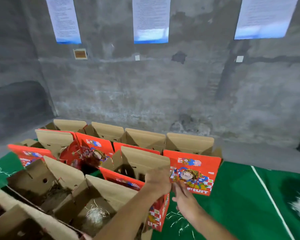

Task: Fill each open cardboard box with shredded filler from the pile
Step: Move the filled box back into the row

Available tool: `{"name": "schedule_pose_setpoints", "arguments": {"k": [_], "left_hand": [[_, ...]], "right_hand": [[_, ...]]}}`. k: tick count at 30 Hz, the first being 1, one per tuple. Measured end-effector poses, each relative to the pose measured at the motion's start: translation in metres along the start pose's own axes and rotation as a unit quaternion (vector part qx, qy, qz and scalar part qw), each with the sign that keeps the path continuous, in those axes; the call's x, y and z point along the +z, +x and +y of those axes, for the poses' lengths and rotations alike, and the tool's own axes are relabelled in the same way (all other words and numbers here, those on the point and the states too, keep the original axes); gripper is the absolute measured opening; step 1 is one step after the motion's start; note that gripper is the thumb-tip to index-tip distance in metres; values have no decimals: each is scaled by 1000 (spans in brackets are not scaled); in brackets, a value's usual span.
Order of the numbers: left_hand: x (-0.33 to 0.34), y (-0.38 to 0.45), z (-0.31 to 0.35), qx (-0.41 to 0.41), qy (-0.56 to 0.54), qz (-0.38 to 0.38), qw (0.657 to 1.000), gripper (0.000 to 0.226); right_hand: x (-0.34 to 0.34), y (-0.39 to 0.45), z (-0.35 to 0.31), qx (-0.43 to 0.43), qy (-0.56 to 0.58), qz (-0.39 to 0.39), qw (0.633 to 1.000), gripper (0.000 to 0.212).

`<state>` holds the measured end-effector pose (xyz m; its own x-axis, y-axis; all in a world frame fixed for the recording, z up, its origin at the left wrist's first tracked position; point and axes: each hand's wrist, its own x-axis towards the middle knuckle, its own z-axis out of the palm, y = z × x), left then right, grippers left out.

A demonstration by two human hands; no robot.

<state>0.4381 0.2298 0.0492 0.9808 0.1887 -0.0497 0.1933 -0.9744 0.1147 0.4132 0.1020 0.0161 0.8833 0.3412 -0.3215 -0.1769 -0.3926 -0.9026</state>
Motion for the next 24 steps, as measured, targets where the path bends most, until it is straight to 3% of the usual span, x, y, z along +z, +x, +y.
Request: {"name": "schedule_pose_setpoints", "arguments": {"k": [3, 12, 19, 24], "left_hand": [[7, -25, 58, 37, -22, -8, 999, 19], [25, -141, 211, 98, -146, -66, 982, 21], [55, -261, 322, 131, -153, -112, 973, 14], [72, -331, 374, 157, -201, -90, 963, 19]], "right_hand": [[-37, -34, 17, 6, 54, 53, 997, 25], [-135, -162, 88, 39, 113, 164, 979, 44], [-195, -290, 169, 75, 175, 226, 955, 39], [-224, -358, 213, 80, 225, 281, 929, 31]]}}
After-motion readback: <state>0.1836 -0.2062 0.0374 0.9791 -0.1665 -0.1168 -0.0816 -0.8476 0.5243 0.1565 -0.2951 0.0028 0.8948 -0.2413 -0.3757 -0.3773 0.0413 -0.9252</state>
